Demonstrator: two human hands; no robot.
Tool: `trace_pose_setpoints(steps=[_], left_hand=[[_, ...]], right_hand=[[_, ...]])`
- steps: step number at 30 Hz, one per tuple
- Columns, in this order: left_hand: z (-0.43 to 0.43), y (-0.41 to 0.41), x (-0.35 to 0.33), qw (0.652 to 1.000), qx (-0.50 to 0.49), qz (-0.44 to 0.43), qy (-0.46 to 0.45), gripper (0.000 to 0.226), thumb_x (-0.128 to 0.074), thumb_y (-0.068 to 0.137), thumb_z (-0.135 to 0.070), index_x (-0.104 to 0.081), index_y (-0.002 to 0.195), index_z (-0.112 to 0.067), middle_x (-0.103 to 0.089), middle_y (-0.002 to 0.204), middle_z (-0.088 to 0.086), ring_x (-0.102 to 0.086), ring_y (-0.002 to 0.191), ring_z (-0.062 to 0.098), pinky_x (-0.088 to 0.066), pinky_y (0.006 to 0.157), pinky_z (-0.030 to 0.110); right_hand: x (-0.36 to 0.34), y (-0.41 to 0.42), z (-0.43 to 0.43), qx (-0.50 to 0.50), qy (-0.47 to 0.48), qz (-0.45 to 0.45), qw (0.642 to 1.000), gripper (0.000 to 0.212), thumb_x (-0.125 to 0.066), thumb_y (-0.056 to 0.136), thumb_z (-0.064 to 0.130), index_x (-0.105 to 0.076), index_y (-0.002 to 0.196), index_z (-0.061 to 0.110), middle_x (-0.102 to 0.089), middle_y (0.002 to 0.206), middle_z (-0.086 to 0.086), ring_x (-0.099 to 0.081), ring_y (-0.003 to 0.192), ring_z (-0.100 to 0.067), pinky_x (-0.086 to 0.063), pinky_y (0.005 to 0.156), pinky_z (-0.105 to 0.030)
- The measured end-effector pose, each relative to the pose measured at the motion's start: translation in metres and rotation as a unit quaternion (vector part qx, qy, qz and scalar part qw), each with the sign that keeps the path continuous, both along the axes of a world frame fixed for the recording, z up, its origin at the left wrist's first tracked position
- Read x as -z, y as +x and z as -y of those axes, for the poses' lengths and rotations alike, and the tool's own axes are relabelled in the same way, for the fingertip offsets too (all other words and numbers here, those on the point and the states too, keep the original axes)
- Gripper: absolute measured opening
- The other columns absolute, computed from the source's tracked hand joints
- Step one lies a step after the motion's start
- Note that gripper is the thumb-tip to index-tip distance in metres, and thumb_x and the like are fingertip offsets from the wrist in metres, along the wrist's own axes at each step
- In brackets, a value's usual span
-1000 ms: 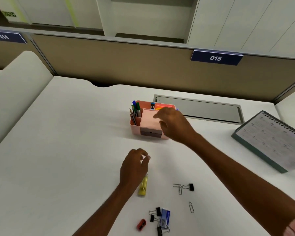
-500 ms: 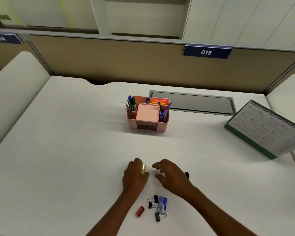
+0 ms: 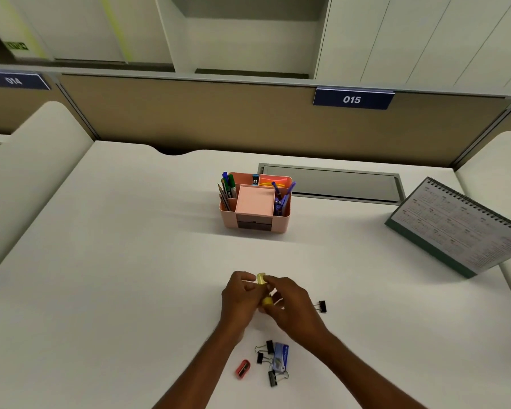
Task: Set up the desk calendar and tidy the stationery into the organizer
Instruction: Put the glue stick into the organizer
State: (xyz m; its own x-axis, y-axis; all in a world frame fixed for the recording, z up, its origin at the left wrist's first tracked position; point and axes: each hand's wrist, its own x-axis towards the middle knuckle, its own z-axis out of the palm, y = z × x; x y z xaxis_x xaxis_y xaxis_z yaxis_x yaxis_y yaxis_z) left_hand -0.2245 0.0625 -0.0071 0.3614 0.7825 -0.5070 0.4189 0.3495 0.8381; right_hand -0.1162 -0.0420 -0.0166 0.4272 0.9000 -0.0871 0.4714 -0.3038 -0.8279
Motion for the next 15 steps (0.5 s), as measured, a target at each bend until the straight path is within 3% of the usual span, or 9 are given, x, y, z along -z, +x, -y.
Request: trace_pose_setpoints(steps=[5,11,15], left_hand=[[-0.019,0.019,-0.024,0.997,0.004,0.058,0.044,0.019,-0.069,0.098,-0.025,-0.069,0.117,-0.025,-0.076,0.108,-0.002,-0.077,0.09,0.015,-0.066,0.081,0.033],[-0.07,0.044,-0.056,0.989,0.011,0.051,0.14,0.025,-0.065,0.101,-0.02,-0.072,0.125,-0.025,-0.071,0.122,-0.005,-0.071,0.102,0.017,-0.063,0.075,0.021],[-0.108,0.061,-0.073,0.986,-0.002,0.037,0.164,0.028,-0.068,0.1,-0.018,-0.073,0.127,-0.022,-0.069,0.132,-0.001,-0.066,0.115,0.02,-0.061,0.095,0.039]], right_hand=[[-0.028,0.017,-0.036,0.055,0.046,0.032,0.997,0.039,-0.075,0.091,0.02,-0.067,0.13,0.024,-0.071,0.113,0.004,-0.065,0.085,-0.004,-0.055,0.075,-0.014],[-0.067,0.038,-0.092,0.092,0.086,-0.005,0.992,0.024,-0.075,0.092,0.017,-0.076,0.115,0.022,-0.072,0.1,0.012,-0.066,0.082,0.003,-0.053,0.073,-0.011],[-0.079,0.05,-0.131,0.115,0.097,-0.002,0.989,0.027,-0.073,0.093,0.012,-0.075,0.119,0.014,-0.077,0.104,0.0,-0.063,0.076,0.006,-0.052,0.075,-0.009]])
